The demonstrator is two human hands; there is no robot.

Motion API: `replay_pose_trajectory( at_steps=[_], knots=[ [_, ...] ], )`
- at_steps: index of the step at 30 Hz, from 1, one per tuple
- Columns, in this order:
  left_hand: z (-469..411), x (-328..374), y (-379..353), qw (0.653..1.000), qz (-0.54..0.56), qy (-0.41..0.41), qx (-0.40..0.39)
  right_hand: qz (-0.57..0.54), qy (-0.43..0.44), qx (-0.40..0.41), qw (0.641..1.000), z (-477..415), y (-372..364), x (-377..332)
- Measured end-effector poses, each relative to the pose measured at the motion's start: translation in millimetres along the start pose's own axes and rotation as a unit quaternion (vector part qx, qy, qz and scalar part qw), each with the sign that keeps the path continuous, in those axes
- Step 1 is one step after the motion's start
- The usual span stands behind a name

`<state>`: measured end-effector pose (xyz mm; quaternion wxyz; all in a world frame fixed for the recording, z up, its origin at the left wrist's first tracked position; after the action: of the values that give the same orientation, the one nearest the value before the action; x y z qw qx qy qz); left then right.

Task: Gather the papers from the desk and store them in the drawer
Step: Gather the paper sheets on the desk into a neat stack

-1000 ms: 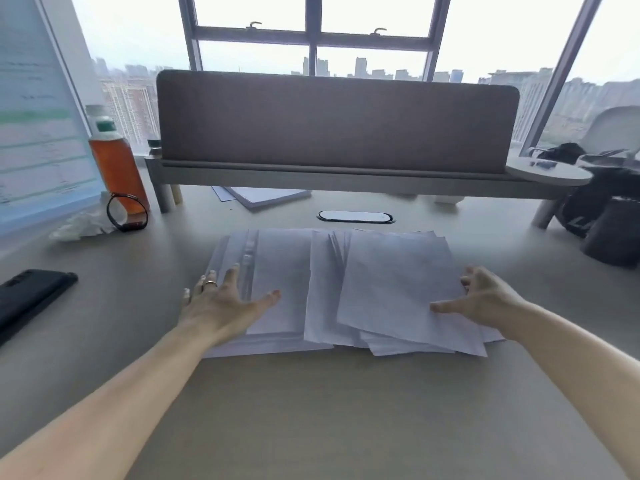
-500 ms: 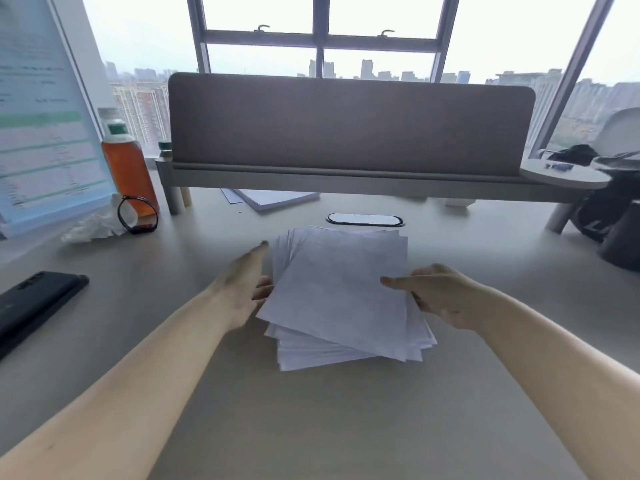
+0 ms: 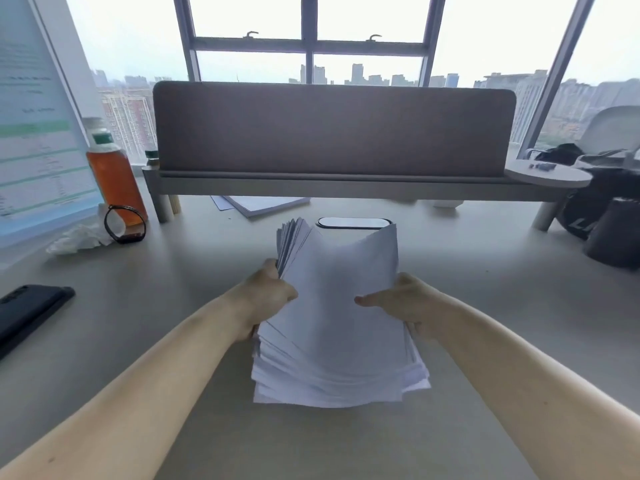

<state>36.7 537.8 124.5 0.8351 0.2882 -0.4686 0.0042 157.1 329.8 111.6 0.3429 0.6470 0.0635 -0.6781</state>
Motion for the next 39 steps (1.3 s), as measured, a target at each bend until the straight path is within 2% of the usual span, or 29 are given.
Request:
replay_pose_trajectory(
  at_steps=[2,4,7,10,13,16,21,29,32,35,39],
  knots=[
    [9,-2,-5,0.997,0.0,-0.076,0.028,-0.033,0.011,0.021,0.999,4,1,-4],
    [23,-2,-5,0.983,0.05,-0.165,0.061,-0.085,0.042,0.081,0.992,13,4,-10],
    [44,10,7,0.946,0.156,-0.262,0.112,-0.13,0.185,0.209,0.951,31,15,-33],
    [69,28,23,0.923,0.143,-0.327,0.145,-0.154,0.345,0.207,0.903,49,23,-68],
    [77,29,31,0.919,0.14,-0.338,0.144,-0.125,0.421,0.188,0.878,72,18,-85],
    [82,25,29,0.917,0.165,-0.33,0.151,-0.109,0.433,0.198,0.872,84,11,-81],
    [93,27,23,0.878,0.256,-0.344,0.212,-0.142,0.455,0.217,0.852,95,12,-90],
    [92,38,23,0.902,0.273,-0.316,0.113,-0.142,0.417,0.198,0.875,99,25,-86],
    [91,39,22,0.897,0.281,-0.319,0.121,-0.128,0.413,0.217,0.875,98,26,-86],
    [91,31,12,0.905,0.293,-0.289,0.111,-0.143,0.411,0.207,0.876,98,24,-83],
    [101,35,5,0.898,0.268,-0.306,0.167,-0.131,0.441,0.231,0.857,103,19,-96]
  ],
)
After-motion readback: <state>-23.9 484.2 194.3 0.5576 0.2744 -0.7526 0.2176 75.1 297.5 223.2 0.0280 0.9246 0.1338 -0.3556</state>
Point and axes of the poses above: each hand's wrist, its own z-axis away from the middle knuckle, its own y-axis out of the back of the hand, x = y × z, the point moved 2 cm from there along -z, towards the middle knuckle, and after that the axes turned 13 degrees about y, right-handed, at the moved point
